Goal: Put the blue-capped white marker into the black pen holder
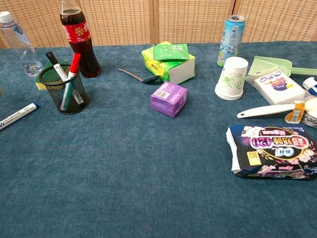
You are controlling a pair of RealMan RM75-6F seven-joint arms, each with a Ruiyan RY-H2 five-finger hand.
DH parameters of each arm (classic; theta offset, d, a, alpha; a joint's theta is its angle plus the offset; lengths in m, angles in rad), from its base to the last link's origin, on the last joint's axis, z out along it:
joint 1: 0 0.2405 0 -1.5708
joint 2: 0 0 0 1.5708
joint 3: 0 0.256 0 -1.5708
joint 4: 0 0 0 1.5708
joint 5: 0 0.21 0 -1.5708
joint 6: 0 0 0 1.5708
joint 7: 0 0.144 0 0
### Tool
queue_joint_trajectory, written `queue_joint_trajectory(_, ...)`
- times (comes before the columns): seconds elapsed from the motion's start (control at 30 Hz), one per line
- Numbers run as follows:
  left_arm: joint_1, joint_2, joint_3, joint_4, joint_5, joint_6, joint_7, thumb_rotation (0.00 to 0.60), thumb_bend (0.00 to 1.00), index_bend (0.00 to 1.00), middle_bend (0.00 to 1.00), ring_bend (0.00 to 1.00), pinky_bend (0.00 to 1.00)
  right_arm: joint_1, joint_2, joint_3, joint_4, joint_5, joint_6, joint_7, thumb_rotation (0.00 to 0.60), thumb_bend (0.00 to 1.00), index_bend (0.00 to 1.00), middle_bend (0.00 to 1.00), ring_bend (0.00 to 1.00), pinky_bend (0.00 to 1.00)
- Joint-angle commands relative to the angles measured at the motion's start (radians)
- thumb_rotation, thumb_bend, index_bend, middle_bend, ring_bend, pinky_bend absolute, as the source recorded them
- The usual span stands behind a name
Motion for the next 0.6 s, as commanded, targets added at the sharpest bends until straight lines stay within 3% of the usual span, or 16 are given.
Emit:
queue_joint_trajectory(0.03, -0.054, -0.031, 0.013, -0.002, -0.077, 0.007, 0.066, 0.6, 0.36, 0.38, 0.0, 0.0, 0.0, 0.0, 0.002, 0.0, 0.0, -0.001, 0.0, 0.005, 0.6, 0.0, 0.07, 0.0, 0.0, 0.0)
queue_joint_trajectory(0.6, -0.127, -0.111, 0.064, 0.016, -0.17, 0.087, 0.196, 0.6, 0.36, 0.37, 0.0, 0.0, 0.0, -0.004, 0.012, 0.006, 0.012, 0.003, 0.004, 0.062, 0.6, 0.0, 0.07, 0.0, 0.0, 0.0)
